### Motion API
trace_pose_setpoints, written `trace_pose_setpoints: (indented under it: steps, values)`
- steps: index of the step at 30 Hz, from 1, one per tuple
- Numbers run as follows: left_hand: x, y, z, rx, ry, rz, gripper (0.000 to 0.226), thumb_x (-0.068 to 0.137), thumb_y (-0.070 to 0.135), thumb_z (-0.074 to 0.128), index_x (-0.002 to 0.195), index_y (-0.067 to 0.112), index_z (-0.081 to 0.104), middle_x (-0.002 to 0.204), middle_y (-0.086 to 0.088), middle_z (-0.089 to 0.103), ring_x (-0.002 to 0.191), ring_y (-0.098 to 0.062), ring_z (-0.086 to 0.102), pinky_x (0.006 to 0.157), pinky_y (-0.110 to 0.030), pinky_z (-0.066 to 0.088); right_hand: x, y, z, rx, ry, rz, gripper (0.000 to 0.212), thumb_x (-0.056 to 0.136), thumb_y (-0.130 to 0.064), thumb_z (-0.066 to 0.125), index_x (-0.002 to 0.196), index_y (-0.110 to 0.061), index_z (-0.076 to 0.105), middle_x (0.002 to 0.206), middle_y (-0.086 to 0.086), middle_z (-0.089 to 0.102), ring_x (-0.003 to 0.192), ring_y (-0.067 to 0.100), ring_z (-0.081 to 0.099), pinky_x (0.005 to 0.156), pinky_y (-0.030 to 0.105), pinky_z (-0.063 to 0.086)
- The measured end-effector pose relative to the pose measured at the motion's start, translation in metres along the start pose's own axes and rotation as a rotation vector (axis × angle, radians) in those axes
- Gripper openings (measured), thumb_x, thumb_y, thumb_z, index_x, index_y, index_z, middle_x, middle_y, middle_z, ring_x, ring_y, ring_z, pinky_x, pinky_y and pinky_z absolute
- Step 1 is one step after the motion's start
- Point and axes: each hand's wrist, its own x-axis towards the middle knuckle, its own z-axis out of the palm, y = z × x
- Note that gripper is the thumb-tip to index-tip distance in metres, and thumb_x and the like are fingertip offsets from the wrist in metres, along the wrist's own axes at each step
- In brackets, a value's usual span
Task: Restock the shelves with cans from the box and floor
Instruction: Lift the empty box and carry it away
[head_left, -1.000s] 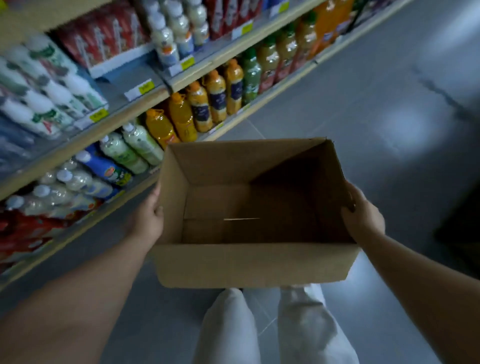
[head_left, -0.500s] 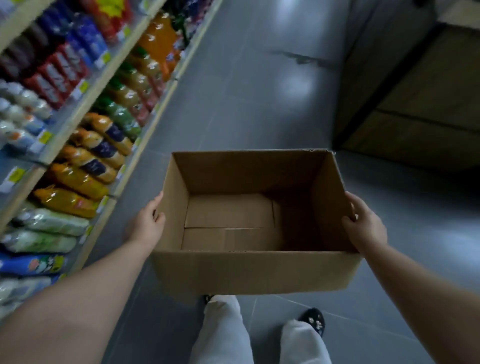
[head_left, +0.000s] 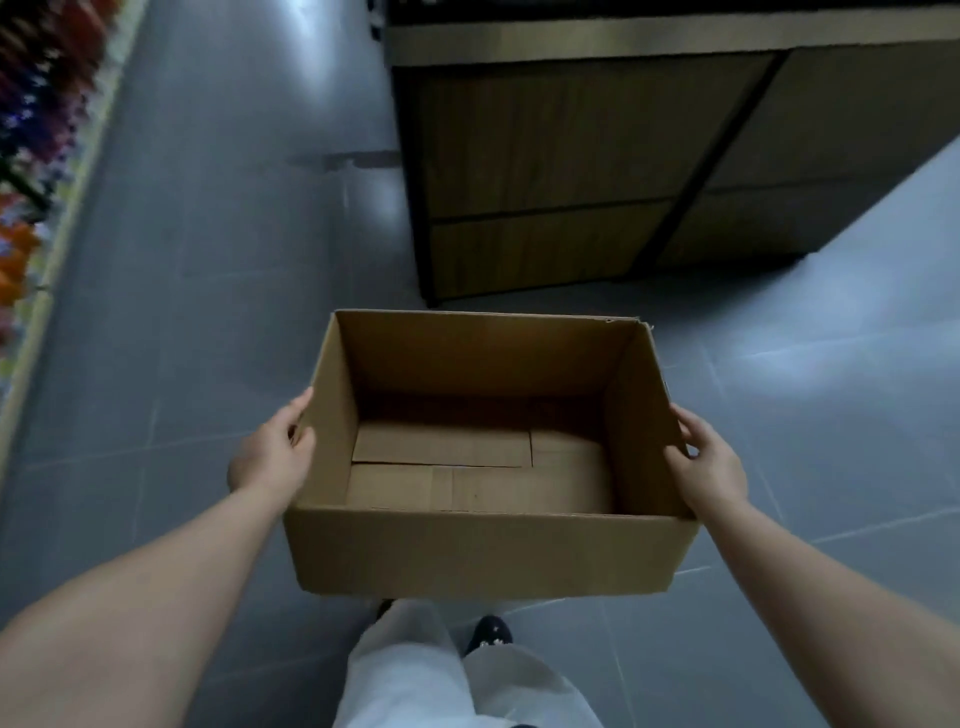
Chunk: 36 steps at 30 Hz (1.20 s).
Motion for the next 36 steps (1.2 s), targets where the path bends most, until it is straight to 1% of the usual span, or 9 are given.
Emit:
trace_pose_setpoints:
  steps: [2,4,9,13,16,21,25,31,36]
  values:
    - [0.009,0.042,0.010,-0.002,-0.007,0.064,0.044,0.097,0.035,0.041,0.136,0.054,0.033,0.118,0.002,0.064,0.069,-0.019,0.059,0.058,-0.036,0.051,0.022,0.014,-0.022,0.032,0.034,0.036,0.050,0.093,-0.016,0.054,0.133,-0.043,0.047,0.129,0.001,0.060,0.081,0.017,0.061,0.064,0.037,0.056]
    - [0.021,0.082,0.020,-0.006,-0.022,0.115,0.044,0.097,0.035,0.040,0.135,0.054,0.033,0.121,0.005,0.063,0.071,-0.015,0.058,0.056,-0.034,0.052,0.047,0.025,-0.039,0.049,0.068,0.080,0.048,0.095,-0.015,0.052,0.135,-0.041,0.046,0.129,0.001,0.059,0.078,0.016,0.059,0.055,0.030,0.051]
    - [0.068,0.179,0.048,-0.022,-0.066,0.175,0.044,0.096,0.033,0.041,0.134,0.055,0.035,0.121,0.008,0.062,0.071,-0.009,0.054,0.054,-0.028,0.047,0.116,0.032,-0.072,0.065,0.120,0.155,0.048,0.094,-0.017,0.050,0.134,-0.043,0.044,0.129,0.000,0.059,0.075,0.019,0.062,0.066,0.043,0.058]
    - [0.104,0.260,0.068,-0.020,-0.128,0.233,0.046,0.097,0.031,0.041,0.136,0.052,0.034,0.122,0.006,0.060,0.068,-0.007,0.052,0.054,-0.029,0.047,0.169,0.033,-0.105,0.104,0.174,0.200,0.048,0.091,-0.016,0.051,0.130,-0.044,0.048,0.128,0.000,0.059,0.091,0.022,0.062,0.069,0.037,0.054]
    - [0.122,0.323,0.080,0.020,-0.149,0.297,0.046,0.097,0.030,0.041,0.138,0.050,0.034,0.125,0.004,0.059,0.065,-0.002,0.046,0.051,-0.027,0.040,0.202,0.038,-0.133,0.118,0.226,0.253,0.050,0.089,-0.015,0.051,0.129,-0.044,0.050,0.128,0.000,0.060,0.102,0.023,0.061,0.068,0.032,0.046]
    - [0.136,0.418,0.113,0.047,-0.177,0.402,0.047,0.097,0.030,0.042,0.140,0.048,0.032,0.121,0.002,0.060,0.065,-0.005,0.050,0.048,-0.027,0.040,0.250,0.065,-0.180,0.174,0.304,0.318,0.050,0.087,-0.015,0.051,0.127,-0.046,0.050,0.125,-0.001,0.062,0.091,0.023,0.061,0.072,0.035,0.050]
    - [0.137,0.492,0.152,0.060,-0.170,0.488,0.048,0.097,0.029,0.043,0.141,0.044,0.031,0.122,0.000,0.059,0.068,-0.005,0.051,0.052,-0.028,0.047,0.300,0.092,-0.223,0.197,0.332,0.327,0.049,0.087,-0.017,0.050,0.126,-0.047,0.050,0.124,-0.002,0.062,0.095,0.023,0.062,0.076,0.036,0.052]
    - [0.117,0.607,0.227,0.048,-0.143,0.495,0.049,0.096,0.028,0.044,0.141,0.043,0.030,0.116,-0.002,0.061,0.071,-0.011,0.055,0.054,-0.031,0.051,0.389,0.143,-0.313,0.177,0.304,0.337,0.049,0.088,-0.019,0.049,0.128,-0.047,0.048,0.128,-0.004,0.060,0.099,0.021,0.061,0.074,0.034,0.050]
    - [0.106,0.688,0.285,0.032,-0.130,0.486,0.049,0.096,0.027,0.045,0.142,0.038,0.032,0.120,-0.005,0.060,0.074,-0.011,0.052,0.047,-0.024,0.039,0.470,0.171,-0.383,0.095,0.285,0.323,0.047,0.091,-0.020,0.048,0.130,-0.046,0.046,0.132,-0.007,0.058,0.104,0.020,0.060,0.079,0.035,0.049]
